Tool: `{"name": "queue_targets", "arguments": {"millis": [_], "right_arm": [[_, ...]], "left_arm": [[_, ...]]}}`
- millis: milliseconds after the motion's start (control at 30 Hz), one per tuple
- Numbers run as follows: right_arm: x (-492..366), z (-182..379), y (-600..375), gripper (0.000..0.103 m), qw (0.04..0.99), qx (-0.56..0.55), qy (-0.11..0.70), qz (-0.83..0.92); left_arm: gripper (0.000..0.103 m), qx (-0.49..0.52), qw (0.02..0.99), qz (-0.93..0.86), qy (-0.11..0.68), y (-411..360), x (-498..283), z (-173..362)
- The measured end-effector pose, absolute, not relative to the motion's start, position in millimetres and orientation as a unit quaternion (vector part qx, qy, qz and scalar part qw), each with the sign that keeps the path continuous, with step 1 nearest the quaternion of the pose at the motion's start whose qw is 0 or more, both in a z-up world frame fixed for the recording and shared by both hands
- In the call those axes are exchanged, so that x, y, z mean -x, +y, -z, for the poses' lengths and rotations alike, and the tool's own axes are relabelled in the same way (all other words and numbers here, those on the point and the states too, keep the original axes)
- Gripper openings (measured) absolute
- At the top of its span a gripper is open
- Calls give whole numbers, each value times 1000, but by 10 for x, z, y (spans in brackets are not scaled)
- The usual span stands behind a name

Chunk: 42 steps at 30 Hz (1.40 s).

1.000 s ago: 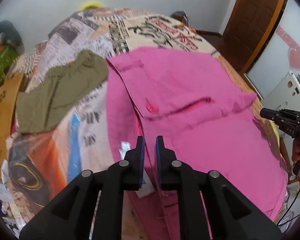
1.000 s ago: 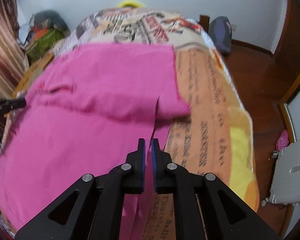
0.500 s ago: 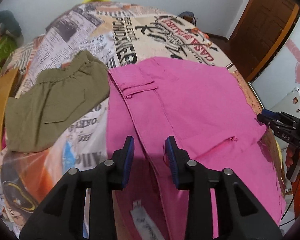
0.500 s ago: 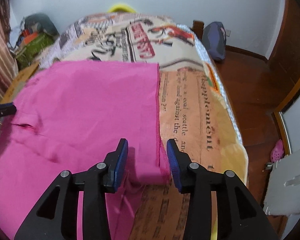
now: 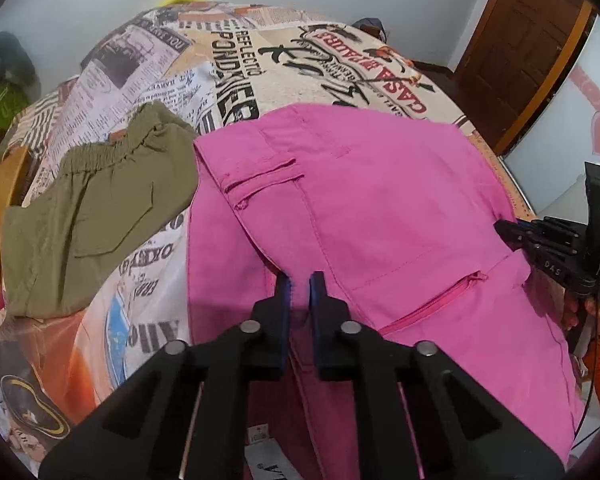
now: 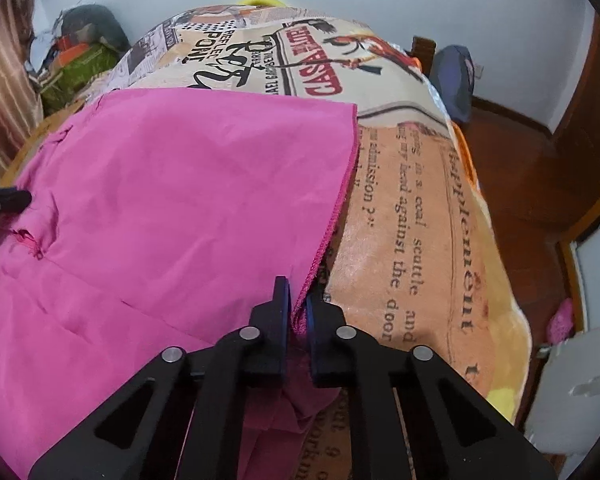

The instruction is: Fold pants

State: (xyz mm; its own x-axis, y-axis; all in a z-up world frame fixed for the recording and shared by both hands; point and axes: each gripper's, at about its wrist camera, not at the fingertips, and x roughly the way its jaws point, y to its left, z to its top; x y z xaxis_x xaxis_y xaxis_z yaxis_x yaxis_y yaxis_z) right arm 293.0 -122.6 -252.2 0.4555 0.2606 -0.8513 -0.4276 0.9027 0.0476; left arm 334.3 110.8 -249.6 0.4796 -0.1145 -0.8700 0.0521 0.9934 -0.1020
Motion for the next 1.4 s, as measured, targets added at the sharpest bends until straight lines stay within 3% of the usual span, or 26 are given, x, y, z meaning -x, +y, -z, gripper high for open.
{"name": "queue_targets", "arguments": {"millis": [367, 467, 500, 533, 600, 767, 900, 1100, 1400], "right_arm": [[-3232, 2490, -1199, 6, 842, 84, 494, -200], [-3220, 2453, -1211, 10, 833, 100, 505, -202], [-3214, 2426, -1233, 18, 832, 102, 507, -200], [-3202, 2390, -1258, 28, 834, 102, 504, -199], [-3175, 2264, -1330, 37, 845, 97, 487, -198], [-3254, 1950, -1426, 40, 868, 83, 450, -193], [-3466, 1778, -1413, 51, 884, 69, 423, -188], [-3854, 1913, -1263, 53, 880, 60, 431, -190], [-4286, 2298, -1047, 53, 862, 84, 460, -197]], "left_arm": [[7, 38, 856, 21, 514, 1205, -3509, 2516], [8, 35, 856, 26, 515, 1230, -3483, 2468], [8, 35, 858, 28, 512, 1249, -3460, 2427], [10, 35, 860, 32, 508, 1275, -3436, 2370], [14, 32, 867, 29, 496, 1343, -3403, 2247], [23, 15, 879, 0, 476, 1528, -3521, 2025], [34, 27, 881, 0, 472, 1659, -3731, 1984], [60, 39, 873, 25, 485, 1702, -4093, 2163], [60, 36, 860, 30, 509, 1800, -4379, 2613]]}}
